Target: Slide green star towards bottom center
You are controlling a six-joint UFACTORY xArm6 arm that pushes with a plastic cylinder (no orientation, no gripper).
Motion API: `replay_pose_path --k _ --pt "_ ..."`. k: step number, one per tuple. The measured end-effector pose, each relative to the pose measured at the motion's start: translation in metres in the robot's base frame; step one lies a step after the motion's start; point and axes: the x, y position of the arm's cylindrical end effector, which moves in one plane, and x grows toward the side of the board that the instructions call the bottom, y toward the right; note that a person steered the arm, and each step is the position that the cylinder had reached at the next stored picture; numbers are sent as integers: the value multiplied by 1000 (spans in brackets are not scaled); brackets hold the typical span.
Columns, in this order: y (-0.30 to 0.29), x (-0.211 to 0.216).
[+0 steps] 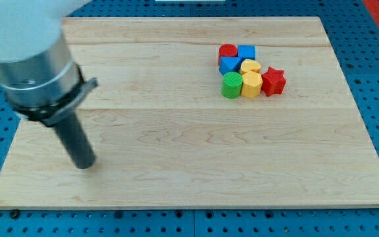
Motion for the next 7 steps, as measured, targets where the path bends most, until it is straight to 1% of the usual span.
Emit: replay_pose_path --k 1,2,3,4,6,7 --pt "-58 -1" --pt "-121 -13" --pt "-124 -24" --pt "-124 -47" --pt "-124 -117" --pt "-97 -111"
